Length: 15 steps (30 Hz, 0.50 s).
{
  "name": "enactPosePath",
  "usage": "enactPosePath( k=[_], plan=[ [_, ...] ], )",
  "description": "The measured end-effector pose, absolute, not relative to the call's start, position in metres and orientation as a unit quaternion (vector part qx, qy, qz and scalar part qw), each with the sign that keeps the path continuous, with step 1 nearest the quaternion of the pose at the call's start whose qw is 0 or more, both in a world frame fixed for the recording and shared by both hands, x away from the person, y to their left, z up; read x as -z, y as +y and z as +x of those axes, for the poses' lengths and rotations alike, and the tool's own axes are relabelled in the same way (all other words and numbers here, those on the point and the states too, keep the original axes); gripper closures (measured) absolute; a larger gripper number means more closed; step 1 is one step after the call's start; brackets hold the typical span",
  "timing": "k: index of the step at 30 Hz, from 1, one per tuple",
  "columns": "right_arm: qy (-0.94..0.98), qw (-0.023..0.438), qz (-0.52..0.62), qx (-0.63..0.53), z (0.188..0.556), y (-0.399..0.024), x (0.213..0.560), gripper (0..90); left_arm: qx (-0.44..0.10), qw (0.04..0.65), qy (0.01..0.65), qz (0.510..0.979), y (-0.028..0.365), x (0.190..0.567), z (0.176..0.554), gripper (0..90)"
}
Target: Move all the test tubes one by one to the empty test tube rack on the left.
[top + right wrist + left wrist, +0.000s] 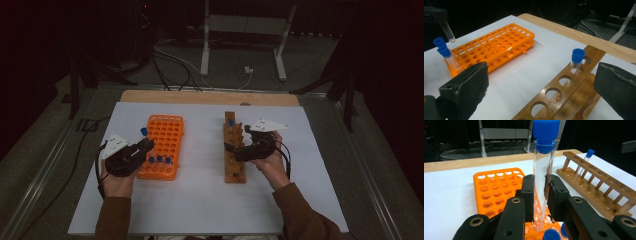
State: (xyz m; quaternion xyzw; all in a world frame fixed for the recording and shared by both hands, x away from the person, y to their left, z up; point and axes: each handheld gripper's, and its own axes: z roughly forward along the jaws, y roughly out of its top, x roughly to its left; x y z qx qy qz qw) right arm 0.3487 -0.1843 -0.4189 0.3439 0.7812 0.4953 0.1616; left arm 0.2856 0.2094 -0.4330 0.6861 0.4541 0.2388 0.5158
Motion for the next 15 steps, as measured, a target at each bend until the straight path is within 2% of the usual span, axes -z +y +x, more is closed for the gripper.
enactPosePath(
  k=[15],
  plan=[
    [0.775,0.161,0.353,-0.498,0.345,-0.197,0.425,0.0,-0.236,0.498,0.458,0.697,0.215,0.45,0.279,77.8]
  ],
)
